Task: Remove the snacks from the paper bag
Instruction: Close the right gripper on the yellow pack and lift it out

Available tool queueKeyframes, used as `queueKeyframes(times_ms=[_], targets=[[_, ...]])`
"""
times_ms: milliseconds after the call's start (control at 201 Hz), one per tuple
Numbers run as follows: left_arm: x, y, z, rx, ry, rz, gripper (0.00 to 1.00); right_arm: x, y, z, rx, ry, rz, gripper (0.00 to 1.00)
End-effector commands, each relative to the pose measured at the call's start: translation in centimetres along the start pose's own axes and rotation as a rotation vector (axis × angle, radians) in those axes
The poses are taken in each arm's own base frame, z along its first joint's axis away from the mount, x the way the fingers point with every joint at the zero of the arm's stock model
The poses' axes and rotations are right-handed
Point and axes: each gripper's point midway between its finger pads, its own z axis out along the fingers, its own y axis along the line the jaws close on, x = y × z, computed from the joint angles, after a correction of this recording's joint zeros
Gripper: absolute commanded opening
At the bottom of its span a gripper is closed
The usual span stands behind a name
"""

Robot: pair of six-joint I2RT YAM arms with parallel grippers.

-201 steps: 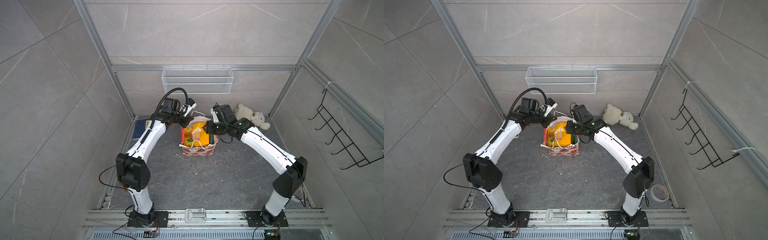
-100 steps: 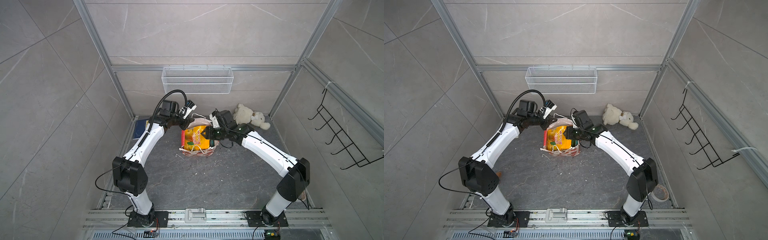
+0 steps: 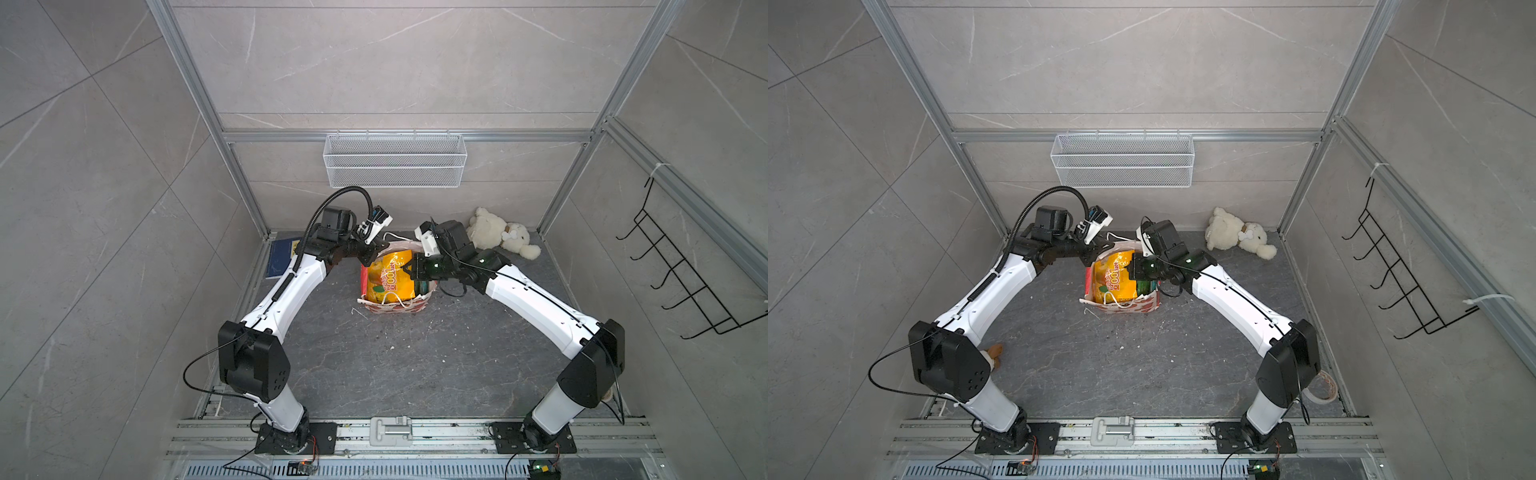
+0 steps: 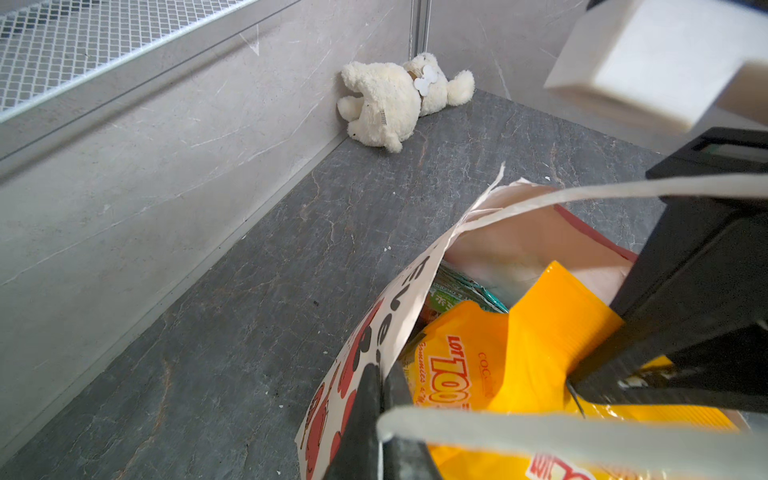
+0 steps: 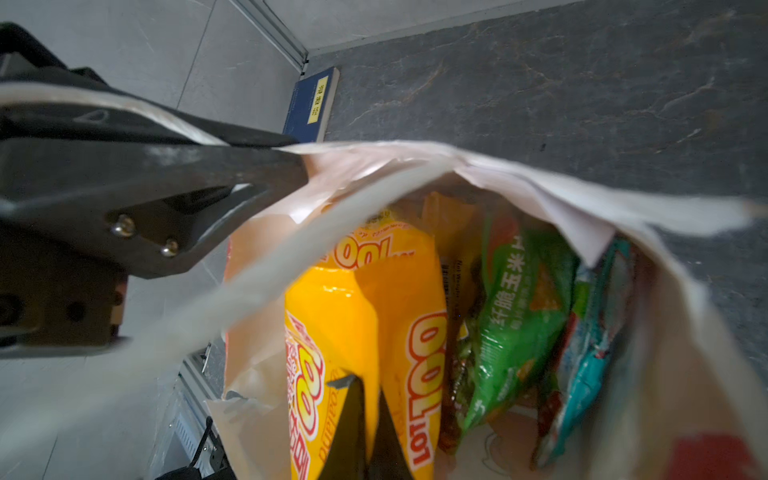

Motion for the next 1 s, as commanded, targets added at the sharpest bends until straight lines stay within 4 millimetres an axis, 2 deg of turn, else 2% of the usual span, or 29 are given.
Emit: queueKeyframes(times_ms=[0,289,617,776,851,990], targets=[[-4.7,-2.0,-2.6,0.030,-0.156,0.091,0.00,-0.9,3.3,-2.0,-0.125,-0.050,-0.077,0.00],[-4.3,-2.1,-2.6,0.022,-0.165,0.083,0.00,-1.1,4.9,-4.2,-0.174,-0.070,-0.144,0.00],[-4.3,-1.7,-2.4,0.007,-0.165,0.080,0.00,-2.9,7.4,-9.0,-0.205,-0.154,-0.219,0.00],[-4.4,-1.6,-2.2,0.007,-0.161,0.084,0.00,-3.8,8.9,-12.0,-0.228,-0.202,-0.244,0.00],[-4.3,-1.4,-2.1,0.002,-0.160,0.083,0.00,-4.0,8.8,-13.5,-0.200,-0.221,-0.265,0.00],[-4.5,-1.4,-1.9,0.012,-0.155,0.075,0.00,-4.5,7.5,-16.5,-0.140,-0.248,-0.244,0.00]])
